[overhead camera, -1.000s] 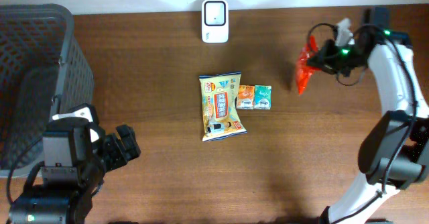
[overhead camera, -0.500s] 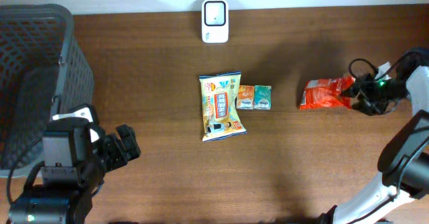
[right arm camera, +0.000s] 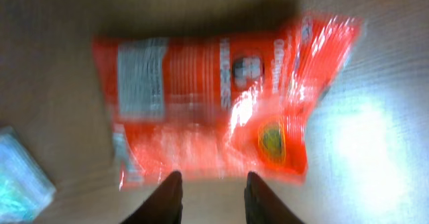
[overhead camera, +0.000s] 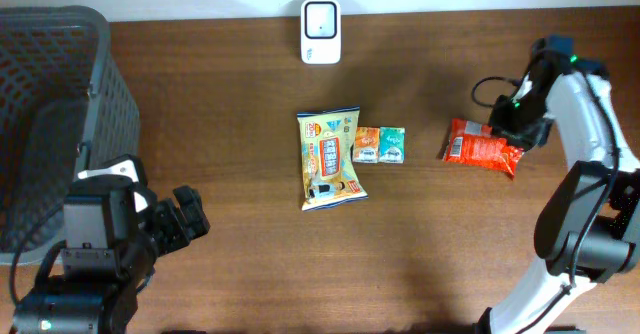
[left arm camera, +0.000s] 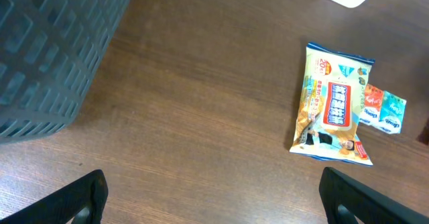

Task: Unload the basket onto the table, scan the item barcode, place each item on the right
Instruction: 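Reach the right gripper to the green tissue pack and grasp it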

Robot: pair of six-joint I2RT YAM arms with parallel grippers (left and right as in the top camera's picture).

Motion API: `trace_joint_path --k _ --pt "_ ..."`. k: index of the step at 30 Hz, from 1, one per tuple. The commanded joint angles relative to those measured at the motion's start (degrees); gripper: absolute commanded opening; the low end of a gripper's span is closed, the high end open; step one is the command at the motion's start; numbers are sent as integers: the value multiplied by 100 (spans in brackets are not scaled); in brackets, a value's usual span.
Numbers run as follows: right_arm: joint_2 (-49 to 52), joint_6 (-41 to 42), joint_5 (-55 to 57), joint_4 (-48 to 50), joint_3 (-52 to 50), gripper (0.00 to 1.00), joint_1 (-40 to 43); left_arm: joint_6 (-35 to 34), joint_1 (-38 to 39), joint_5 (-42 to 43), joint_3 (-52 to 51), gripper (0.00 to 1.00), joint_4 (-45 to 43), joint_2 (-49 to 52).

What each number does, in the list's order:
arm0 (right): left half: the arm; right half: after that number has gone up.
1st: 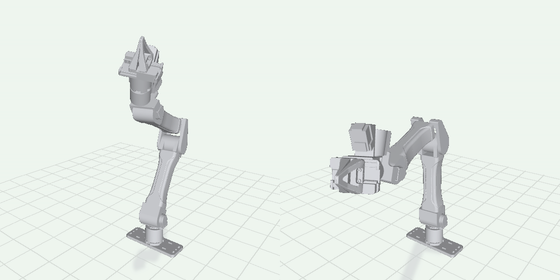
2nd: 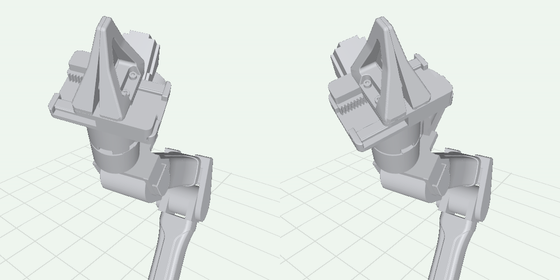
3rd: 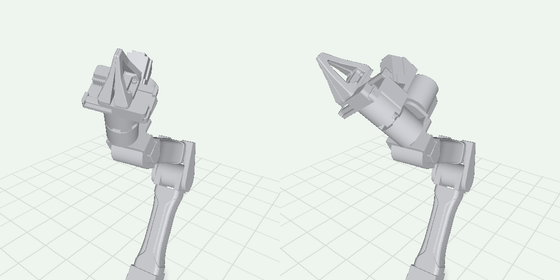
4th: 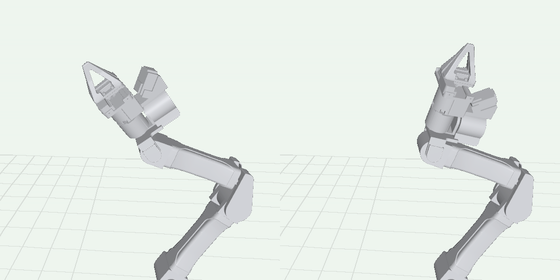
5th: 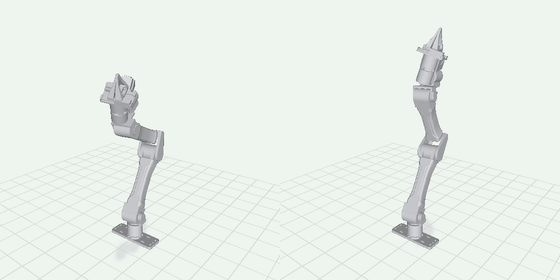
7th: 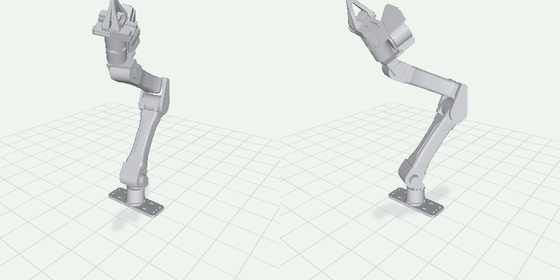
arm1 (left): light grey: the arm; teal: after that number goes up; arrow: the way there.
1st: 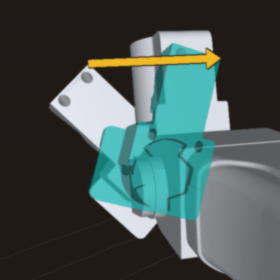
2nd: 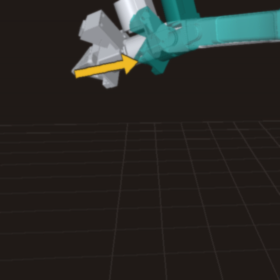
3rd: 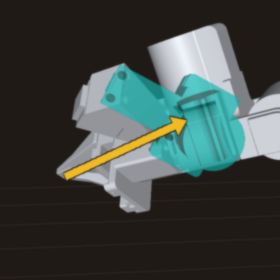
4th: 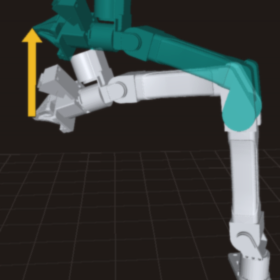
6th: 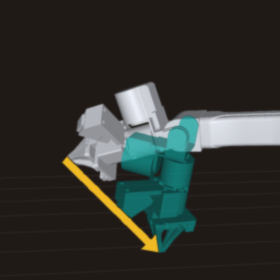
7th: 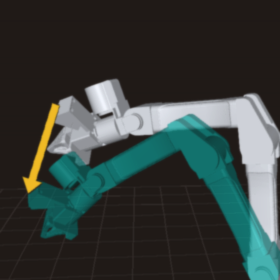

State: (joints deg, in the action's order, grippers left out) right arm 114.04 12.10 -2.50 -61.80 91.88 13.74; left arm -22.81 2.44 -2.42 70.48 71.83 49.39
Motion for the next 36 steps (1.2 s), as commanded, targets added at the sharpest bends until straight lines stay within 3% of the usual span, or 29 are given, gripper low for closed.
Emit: trace_joint_path --k 1,5,9,11,15,16,20,21,23,24,32,34,36 --pt "-31 219 490 782 -901 30 -114 -50 -37 -28 22 99 2 -17" --pt "-31 212 490 1497 -1460 30 -111 -50 -37 -28 22 99 2 -17" --pt "-72 214 468 520 -420 31 -96 -50 -37 -28 22 99 2 -17" --pt "-72 214 361 -284 479 39 -103 -50 -37 -28 22 99 2 -17" --pt "-76 166 -1456 -1029 1565 79 -107 -50 -37 -28 22 99 2 -17" --pt "-46 -20 -1934 -999 1486 80 -175 -50 -37 -28 22 99 2 -17" --pt "-4 -723 -1952 -728 951 86 -691 -50 -37 -28 22 99 2 -17" --pt "-2 -721 -1956 -516 717 82 -839 -50 -37 -28 22 99 2 -17" --pt "-2 -717 -2000 48 177 57 -1132 -50 -37 -28 22 99 2 -17" --pt "-2 -647 -2033 382 -127 52 -1283 -50 -37 -28 22 99 2 -17" --pt "-2 48 -2129 2656 -1840 43 -1899 -50 -37 -28 22 99 2 -17" --pt "2 63 -2127 2892 -2031 34 -1939 -50 -37 -28 22 99 2 -17" --pt "2 63 -2076 2911 -2052 16 -1941 -50 -37 -28 22 99 2 -17"
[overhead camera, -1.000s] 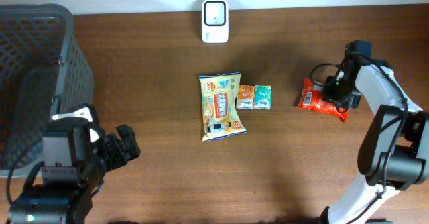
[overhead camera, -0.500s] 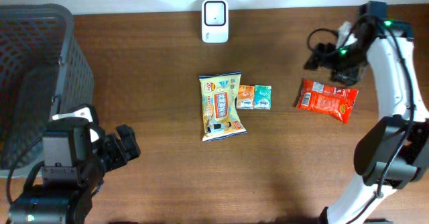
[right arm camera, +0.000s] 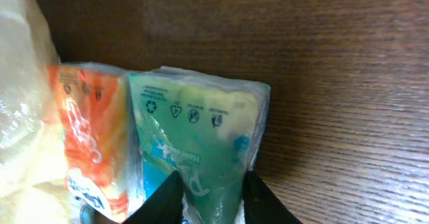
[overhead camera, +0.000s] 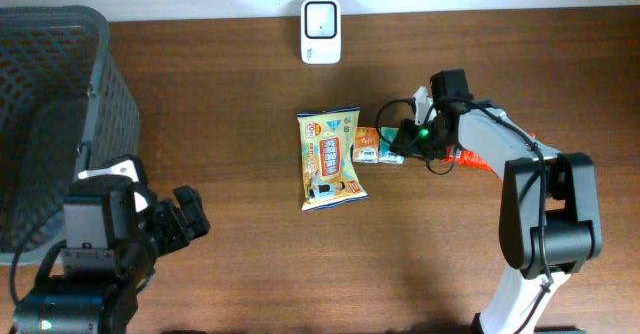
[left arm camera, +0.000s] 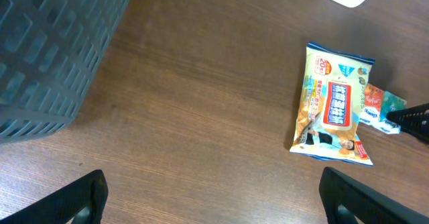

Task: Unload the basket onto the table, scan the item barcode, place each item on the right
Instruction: 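Reach the right gripper to the green tissue pack and grasp it, then lift the green tissue pack and place it beside the red bag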

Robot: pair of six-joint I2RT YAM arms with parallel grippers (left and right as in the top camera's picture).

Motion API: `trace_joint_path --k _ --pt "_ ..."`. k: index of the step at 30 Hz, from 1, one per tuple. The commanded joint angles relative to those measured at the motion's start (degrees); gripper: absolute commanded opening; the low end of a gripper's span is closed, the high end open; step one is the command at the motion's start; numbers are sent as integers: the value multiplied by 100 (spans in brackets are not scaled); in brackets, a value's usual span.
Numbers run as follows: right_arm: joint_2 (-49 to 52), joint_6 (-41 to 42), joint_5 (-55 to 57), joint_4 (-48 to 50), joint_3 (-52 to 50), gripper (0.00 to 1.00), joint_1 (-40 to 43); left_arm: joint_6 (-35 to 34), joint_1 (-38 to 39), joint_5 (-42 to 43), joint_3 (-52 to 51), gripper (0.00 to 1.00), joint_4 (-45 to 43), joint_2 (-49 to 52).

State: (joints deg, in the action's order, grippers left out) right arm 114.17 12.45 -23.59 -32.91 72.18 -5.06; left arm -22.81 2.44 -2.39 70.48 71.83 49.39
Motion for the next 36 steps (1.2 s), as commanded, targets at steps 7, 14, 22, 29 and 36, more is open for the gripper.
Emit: trace_joint_path --k 7,14,22,29,36 --pt "-133 42 1878 -1633 1163 4 -68 -50 -37 -31 22 99 2 -17" --pt "-9 1683 5403 -2940 1888 4 -417 -50 -37 -31 22 99 2 -17" --pt "173 1681 6059 -2107 1021 4 -1333 -50 -37 -31 22 99 2 -17" --pt "372 1681 6140 -1930 723 9 -1827 -50 -37 -31 22 99 2 -17" --pt "404 1681 5375 -1617 726 22 -2496 -50 -37 -31 22 99 2 -17"
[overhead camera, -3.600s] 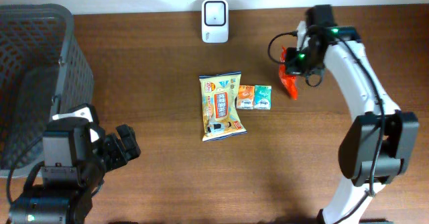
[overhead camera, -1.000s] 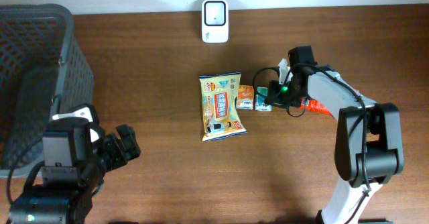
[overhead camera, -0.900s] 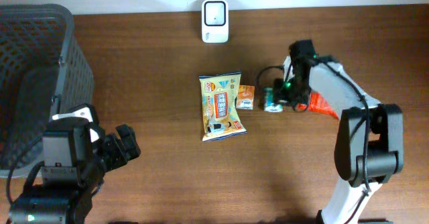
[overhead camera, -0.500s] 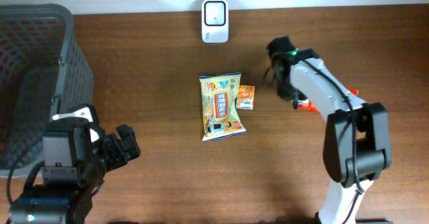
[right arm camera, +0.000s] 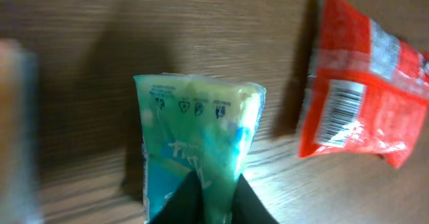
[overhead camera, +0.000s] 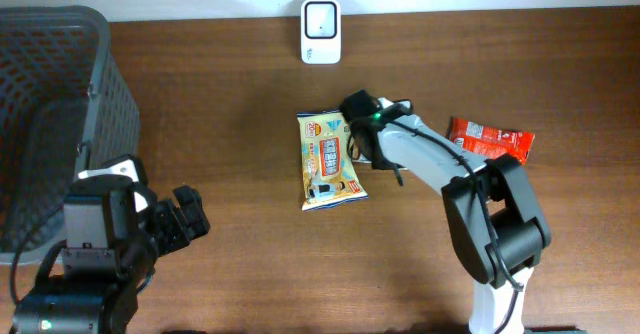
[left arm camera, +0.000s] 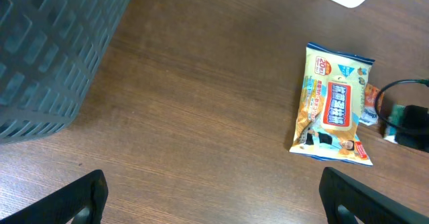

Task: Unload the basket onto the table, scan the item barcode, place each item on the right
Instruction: 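Lift the green tissue pack and place it beside the red bag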

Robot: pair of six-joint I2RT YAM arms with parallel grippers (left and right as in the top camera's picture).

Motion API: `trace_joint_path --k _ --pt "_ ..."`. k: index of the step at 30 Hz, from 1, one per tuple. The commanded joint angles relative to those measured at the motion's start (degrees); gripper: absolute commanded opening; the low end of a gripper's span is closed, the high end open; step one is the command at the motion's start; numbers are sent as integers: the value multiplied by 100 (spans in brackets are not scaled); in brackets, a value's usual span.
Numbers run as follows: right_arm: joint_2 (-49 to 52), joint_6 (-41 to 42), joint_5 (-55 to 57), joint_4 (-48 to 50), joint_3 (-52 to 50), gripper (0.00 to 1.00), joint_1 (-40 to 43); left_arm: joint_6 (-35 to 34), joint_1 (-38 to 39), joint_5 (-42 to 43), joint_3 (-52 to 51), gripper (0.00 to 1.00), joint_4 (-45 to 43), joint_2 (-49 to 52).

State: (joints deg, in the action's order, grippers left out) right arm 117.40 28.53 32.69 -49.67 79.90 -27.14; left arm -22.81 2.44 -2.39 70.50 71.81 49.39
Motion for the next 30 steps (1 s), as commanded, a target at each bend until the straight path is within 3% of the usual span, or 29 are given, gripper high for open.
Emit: trace_joint_path --k 1,3,6,11,13,16,19,22,24,25,30 --pt "83 72 -256 83 -46 31 -385 -50 -37 -31 20 99 4 -17" --pt "83 70 -254 83 -46 50 -516 -50 -37 -31 20 99 4 -17" --pt "76 186 -273 -227 184 51 -363 -50 -37 -31 20 99 4 -17" --pt "66 85 -614 -1497 1386 51 249 -50 -37 -31 20 99 4 -17" --pt "66 -1539 -2485 -1550 1735 51 566 -50 -37 -31 20 99 4 -17" --pt "105 -2892 -3941 -1554 1735 51 728 -50 -37 -31 20 99 4 -17" --pt "105 -3141 -3530 -1419 1543 51 608 -50 -37 -31 20 99 4 -17" --pt "105 -2610 -2588 -1084 1071 51 581 -50 -37 -31 20 99 4 -17" --pt "105 -2614 -2590 -962 815 50 595 -50 -37 -31 20 99 4 -17" --pt "105 -2653 -2618 -898 671 45 592 -50 -37 -31 20 99 4 -17" --pt "105 -2680 -2614 -33 103 44 577 -50 -37 -31 20 99 4 -17"
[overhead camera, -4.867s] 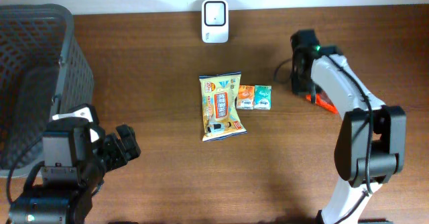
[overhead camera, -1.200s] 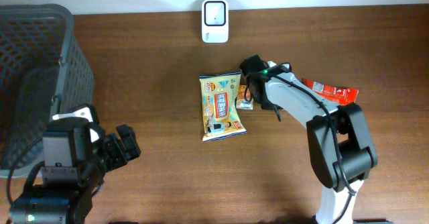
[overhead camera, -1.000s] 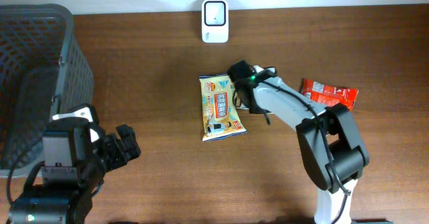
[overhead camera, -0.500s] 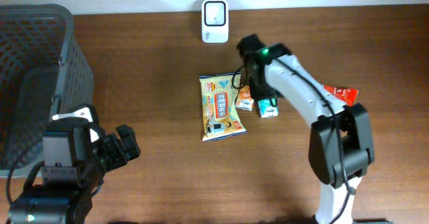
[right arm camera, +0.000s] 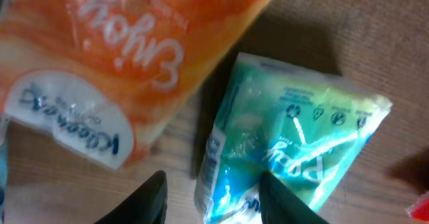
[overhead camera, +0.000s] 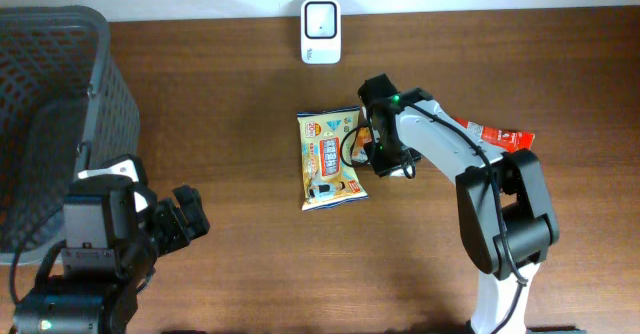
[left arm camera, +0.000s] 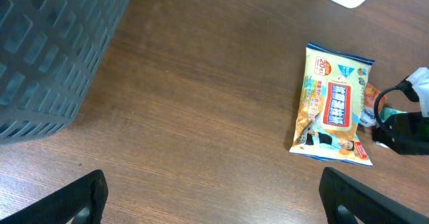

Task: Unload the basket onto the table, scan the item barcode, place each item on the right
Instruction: 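Lift the green tissue pack and place it beside the red bag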

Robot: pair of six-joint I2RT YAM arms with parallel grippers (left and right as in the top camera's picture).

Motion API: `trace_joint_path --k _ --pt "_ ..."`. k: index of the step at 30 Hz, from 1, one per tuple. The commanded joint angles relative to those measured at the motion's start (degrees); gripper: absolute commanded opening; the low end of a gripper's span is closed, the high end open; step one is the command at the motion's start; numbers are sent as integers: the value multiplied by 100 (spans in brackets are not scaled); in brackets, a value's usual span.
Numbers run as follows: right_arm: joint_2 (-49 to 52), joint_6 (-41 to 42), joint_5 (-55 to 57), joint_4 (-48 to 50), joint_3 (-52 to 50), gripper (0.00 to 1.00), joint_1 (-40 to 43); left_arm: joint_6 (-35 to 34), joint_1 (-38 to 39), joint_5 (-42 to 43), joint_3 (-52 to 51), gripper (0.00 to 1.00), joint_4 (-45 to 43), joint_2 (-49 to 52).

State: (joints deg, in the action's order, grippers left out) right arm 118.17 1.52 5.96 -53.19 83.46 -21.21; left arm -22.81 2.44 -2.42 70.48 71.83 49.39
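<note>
A green tissue pack (right arm camera: 301, 137) lies on the wood beside an orange tissue pack (right arm camera: 120, 63). My right gripper (right arm camera: 213, 182) is open just above them, its fingers standing either side of the green pack's left part. Overhead, the right gripper (overhead camera: 383, 162) covers both small packs, next to the yellow snack bag (overhead camera: 328, 159). The white scanner (overhead camera: 320, 17) stands at the table's far edge. My left gripper (left arm camera: 214, 207) is open over bare wood at the near left, holding nothing.
A red snack pack (overhead camera: 497, 134) lies right of the right arm. A dark mesh basket (overhead camera: 50, 104) fills the left side. The left wrist view shows the yellow bag (left arm camera: 333, 106) and the basket (left arm camera: 47, 49).
My right gripper was shut on the green pack. Now its fingers are apart and the pack lies next to the orange one. The left arm has not moved.
My right gripper stood open over the red pack at the right. Then it was at the green pack beside the orange one, fingers apart. Then it was shut on the green pack. Now it is open over the green pack again.
</note>
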Motion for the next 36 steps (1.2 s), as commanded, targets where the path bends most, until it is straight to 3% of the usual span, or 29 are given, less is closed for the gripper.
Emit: trace_joint_path --k 1,4,8,13,17,22,25,29,36 --pt "28 24 79 450 -317 43 -15 -50 -37 -28 22 99 2 -17" --pt "28 142 273 640 -391 39 -15 -50 -37 -28 22 99 2 -17" --pt "28 420 417 688 -391 4 -9 -50 -37 -28 22 99 2 -17" --pt "13 848 -562 131 205 4 256 -50 -37 -28 22 99 2 -17" --pt "11 487 -3445 -601 1196 4 1248 -50 -37 -28 22 99 2 -17" --pt "33 -282 -5897 -494 715 4 2306 -50 -37 -28 22 99 2 -17" --pt "39 -275 -7003 262 -72 4 2743 -50 -37 -28 22 99 2 -17" --pt "50 -166 -6902 1126 -949 4 3139 -50 -37 -28 22 99 2 -17" --pt "72 26 -6050 1182 -1169 7 3698 -50 -37 -28 22 99 2 -17"
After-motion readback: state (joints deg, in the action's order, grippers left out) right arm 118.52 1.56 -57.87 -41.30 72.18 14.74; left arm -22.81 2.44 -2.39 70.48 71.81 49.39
